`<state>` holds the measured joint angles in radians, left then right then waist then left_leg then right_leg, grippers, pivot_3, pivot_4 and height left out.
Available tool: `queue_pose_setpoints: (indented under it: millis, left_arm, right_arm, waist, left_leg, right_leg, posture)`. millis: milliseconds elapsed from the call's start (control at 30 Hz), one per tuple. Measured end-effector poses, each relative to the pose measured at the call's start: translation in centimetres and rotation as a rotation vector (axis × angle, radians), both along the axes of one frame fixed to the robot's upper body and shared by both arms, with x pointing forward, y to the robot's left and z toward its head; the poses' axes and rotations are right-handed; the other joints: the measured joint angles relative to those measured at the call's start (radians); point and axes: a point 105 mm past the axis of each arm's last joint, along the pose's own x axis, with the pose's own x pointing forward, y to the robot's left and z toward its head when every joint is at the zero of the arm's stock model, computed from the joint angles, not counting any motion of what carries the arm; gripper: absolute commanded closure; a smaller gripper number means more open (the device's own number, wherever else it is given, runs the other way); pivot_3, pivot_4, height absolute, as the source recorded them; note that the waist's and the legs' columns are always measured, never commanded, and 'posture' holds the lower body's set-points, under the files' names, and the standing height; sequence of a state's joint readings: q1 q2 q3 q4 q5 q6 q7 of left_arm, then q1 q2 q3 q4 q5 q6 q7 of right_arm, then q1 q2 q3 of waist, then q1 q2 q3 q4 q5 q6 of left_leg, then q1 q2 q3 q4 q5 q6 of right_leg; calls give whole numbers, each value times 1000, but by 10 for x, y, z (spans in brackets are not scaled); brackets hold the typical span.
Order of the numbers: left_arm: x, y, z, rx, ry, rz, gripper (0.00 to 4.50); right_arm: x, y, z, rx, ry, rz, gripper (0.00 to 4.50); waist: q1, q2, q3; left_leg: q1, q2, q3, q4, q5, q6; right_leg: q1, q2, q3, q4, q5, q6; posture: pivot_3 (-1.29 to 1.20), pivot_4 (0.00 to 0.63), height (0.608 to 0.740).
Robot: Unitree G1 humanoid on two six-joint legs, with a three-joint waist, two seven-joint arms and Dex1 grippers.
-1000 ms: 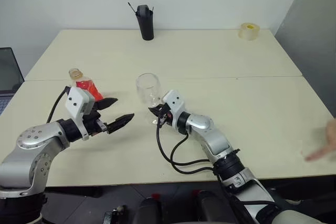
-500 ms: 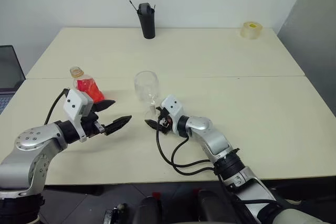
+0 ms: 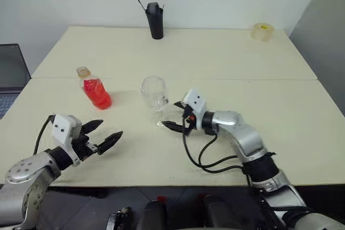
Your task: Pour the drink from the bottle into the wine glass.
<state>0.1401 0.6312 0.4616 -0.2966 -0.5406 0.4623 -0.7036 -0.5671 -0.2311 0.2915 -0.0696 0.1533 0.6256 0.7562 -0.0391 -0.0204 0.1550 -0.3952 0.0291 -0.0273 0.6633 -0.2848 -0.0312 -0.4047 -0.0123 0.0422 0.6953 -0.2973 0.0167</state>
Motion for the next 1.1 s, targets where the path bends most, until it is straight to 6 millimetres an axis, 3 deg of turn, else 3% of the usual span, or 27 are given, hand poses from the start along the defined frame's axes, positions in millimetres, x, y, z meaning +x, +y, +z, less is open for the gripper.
queue_pose_setpoints:
  millis: [100, 200, 367, 500, 633, 933, 1100]
  left_arm:
    - [15, 15, 16, -12, -123, 141, 0]
    - [22, 27, 23, -28, -193, 251, 0]
    - [30, 38, 18, -34, -220, 372, 0]
    - [42, 35, 14, -30, -225, 401, 0]
    - [54, 38, 11, -22, -227, 443, 0]
    - [98, 23, 5, 2, -206, 426, 0]
    - [113, 27, 8, 46, -220, 459, 0]
  right_arm:
    - [-5, -30, 14, -47, 46, 25, 9]
    - [-9, -52, 51, -77, 33, 49, 9]
    - [-22, -54, 117, -57, -50, 118, 9]
    - [-24, -52, 145, -41, -117, 129, 9]
    - [-25, -52, 147, -46, -123, 135, 9]
    - [-28, -46, 144, -73, -132, 148, 9]
    - [-29, -47, 147, -83, -150, 140, 9]
  waist:
    - [10, 0, 1]
    - [7, 0, 1]
    - [2, 0, 1]
    - [9, 0, 1]
    - [11, -1, 1]
    - [11, -1, 1]
    - [8, -1, 1]
  left_leg:
    - [-2, -1, 0, 1, 0, 0]
    - [-3, -1, 1, 1, 0, 0]
    - [-2, 0, -1, 0, 0, 0]
    - [-3, 0, 0, 1, 0, 0]
    - [-4, -1, 0, 1, 0, 0]
    - [-4, -1, 0, 1, 0, 0]
    - [-4, -1, 0, 1, 0, 0]
  right_leg:
    - [-1, -1, -2, -1, 0, 0]
    - [-1, -2, -1, -3, 0, 1]
    - [-1, 0, -1, -3, 0, 0]
    - [-1, -1, -2, -3, 0, 0]
    - [-1, -2, -2, -5, 1, 1]
    - [-1, -2, -3, -4, 1, 1]
    - [-1, -2, -4, -4, 1, 1]
  posture:
    - [0, 150, 740]
    - [0, 150, 740]
    - [0, 150, 740]
    - [0, 150, 740]
    - [0, 150, 740]
    - [0, 150, 740]
    - [0, 150, 740]
